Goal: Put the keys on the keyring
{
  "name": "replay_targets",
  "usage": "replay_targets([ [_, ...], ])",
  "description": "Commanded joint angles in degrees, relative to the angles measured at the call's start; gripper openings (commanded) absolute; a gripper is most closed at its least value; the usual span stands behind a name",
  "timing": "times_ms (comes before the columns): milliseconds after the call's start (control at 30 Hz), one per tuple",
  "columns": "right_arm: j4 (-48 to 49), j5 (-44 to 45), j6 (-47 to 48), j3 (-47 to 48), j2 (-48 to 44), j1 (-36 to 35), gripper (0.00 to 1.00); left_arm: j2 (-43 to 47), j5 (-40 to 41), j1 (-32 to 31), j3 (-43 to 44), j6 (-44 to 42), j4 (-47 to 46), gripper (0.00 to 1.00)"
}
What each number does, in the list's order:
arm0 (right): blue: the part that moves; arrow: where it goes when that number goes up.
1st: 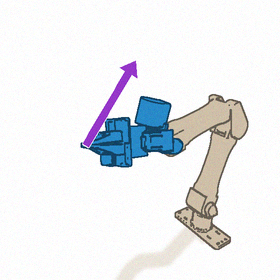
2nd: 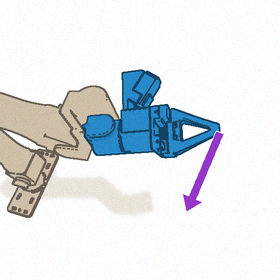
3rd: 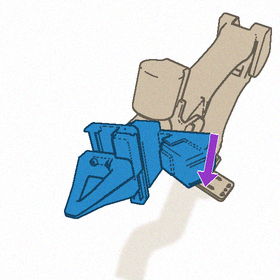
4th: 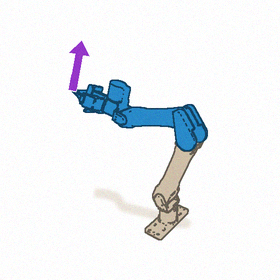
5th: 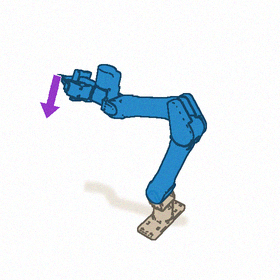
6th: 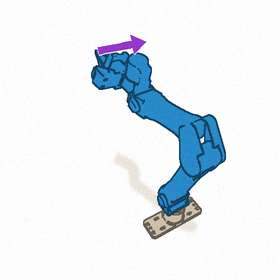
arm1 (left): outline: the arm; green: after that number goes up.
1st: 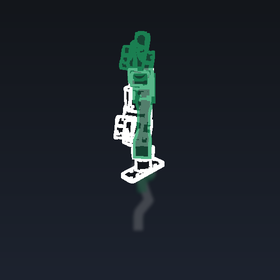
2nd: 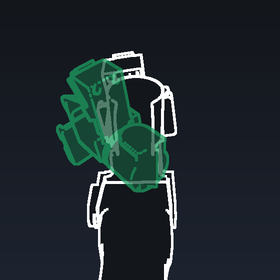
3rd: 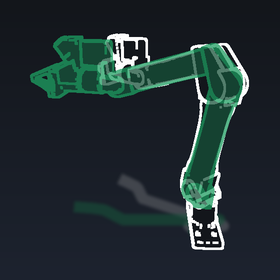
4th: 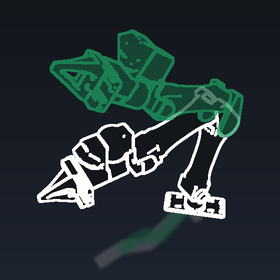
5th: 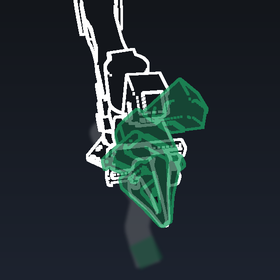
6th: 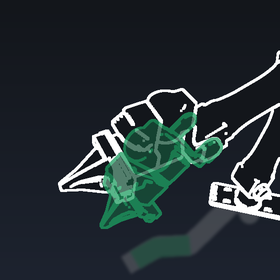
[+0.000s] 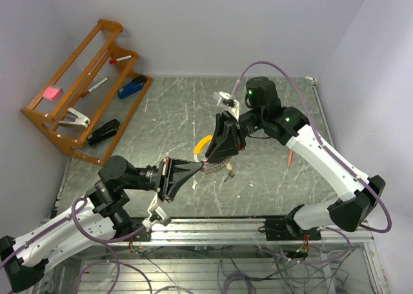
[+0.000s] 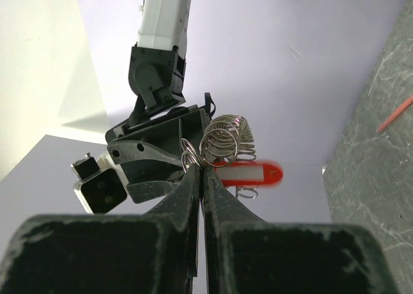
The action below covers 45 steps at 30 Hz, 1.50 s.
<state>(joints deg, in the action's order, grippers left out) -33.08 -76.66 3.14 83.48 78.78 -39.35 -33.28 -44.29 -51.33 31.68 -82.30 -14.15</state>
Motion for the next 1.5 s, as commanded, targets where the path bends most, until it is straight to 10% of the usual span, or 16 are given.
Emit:
replay_targets([
  [0, -1.5, 0.5, 1.0, 2.1, 0.9, -0.5, 0.18, 0.2, -3.3, -0.5, 2.5, -2.1, -2.2, 0.07],
  [233, -1.2, -0.6, -0.9, 2.6, 2.2, -0.5, 0.01, -0.2, -4.1, -0.5, 2.7, -3.4, -1.6, 0.07],
  [633, 12.2, -3.9, -11.5, -1.4, 0.2, -0.4, 0.00, 0.1, -3.8, -0.4, 2.9, -4.0, 0.3, 0.07],
  [800, 15.3, -3.8, -13.4, -2.9, -1.4, -0.1, 0.40, 0.0, -2.6, -0.5, 2.1, -1.2, -3.6, 0.07],
  [933, 13.7, -3.7, -11.2, -2.2, -1.6, 0.5, 0.45, 0.0, -2.2, -0.5, 2.3, 2.2, -5.3, 0.07],
  [1467, 34.0, -6.2, -27.2, -6.3, -0.9, 0.5, 0.25, -0.9, -2.3, -0.5, 2.1, 5.7, -7.8, 0.07],
])
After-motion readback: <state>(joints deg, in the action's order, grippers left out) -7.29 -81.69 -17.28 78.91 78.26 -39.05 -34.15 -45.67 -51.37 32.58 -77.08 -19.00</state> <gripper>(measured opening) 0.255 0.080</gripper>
